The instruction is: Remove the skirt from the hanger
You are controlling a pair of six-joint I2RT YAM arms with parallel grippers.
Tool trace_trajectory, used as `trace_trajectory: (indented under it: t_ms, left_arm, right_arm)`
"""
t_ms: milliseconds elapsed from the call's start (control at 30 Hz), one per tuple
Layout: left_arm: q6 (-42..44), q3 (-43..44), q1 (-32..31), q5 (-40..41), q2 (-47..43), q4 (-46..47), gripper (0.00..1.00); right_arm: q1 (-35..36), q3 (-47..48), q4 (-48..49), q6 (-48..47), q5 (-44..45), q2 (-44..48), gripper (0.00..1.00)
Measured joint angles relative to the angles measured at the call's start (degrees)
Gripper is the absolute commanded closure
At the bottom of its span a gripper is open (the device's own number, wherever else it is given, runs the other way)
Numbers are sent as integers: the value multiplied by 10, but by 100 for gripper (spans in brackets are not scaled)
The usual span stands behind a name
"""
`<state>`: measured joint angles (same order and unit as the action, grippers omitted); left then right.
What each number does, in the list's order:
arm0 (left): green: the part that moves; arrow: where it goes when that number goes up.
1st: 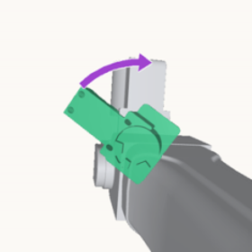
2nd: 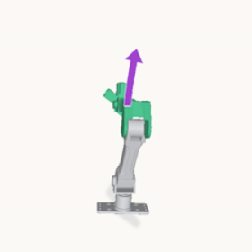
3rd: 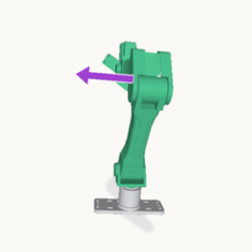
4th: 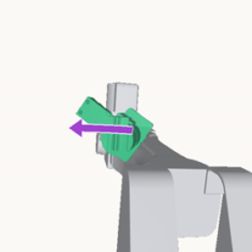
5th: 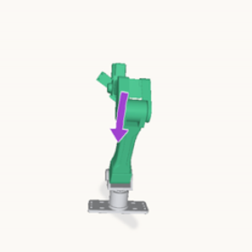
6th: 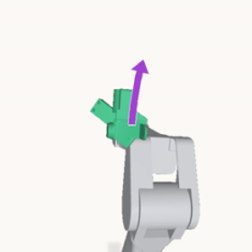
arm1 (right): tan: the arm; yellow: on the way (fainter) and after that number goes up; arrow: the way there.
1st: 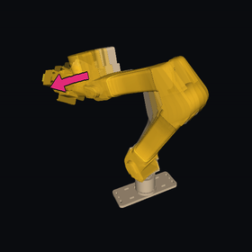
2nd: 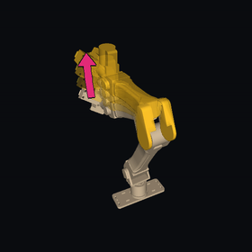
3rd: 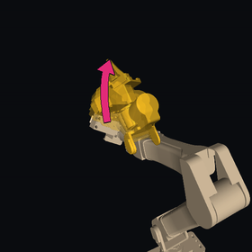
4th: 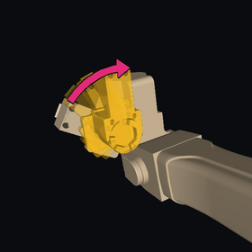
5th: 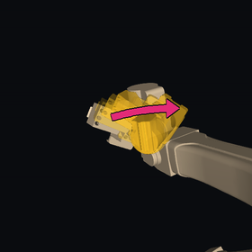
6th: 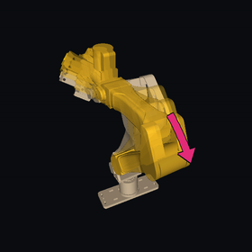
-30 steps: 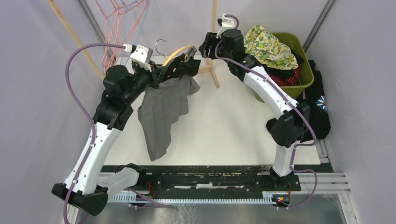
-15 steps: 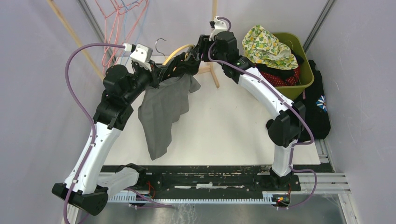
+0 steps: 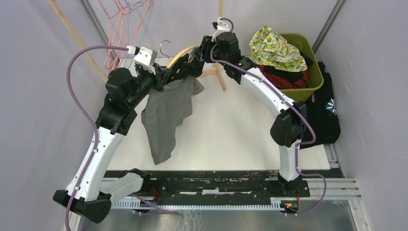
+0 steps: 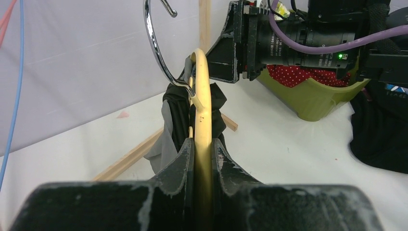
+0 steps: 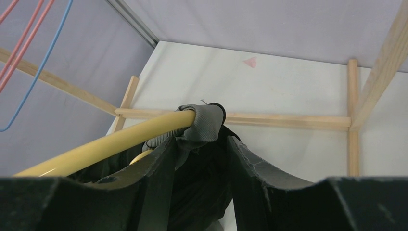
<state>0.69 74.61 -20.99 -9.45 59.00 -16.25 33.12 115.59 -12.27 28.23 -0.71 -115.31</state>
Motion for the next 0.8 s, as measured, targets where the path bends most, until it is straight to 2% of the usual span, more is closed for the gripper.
trace_trajectory:
  t_ms: [100,267,300,800]
  left_arm:
    - [0,-1,0,1,-1,0,97]
    - [0,-7,0,2,-6,1,97]
    - [0,-7,0,3,-7,1,97]
    - [0,-12,0,4,-12,5,97]
  right_arm:
    - [0,14,7,5,-6,-13,59]
    - [1,30,13,10,-10,-26,95]
    - [1,31,15,12,-10,-28,99]
    - [-6,53,-3,-13,1,-34,99]
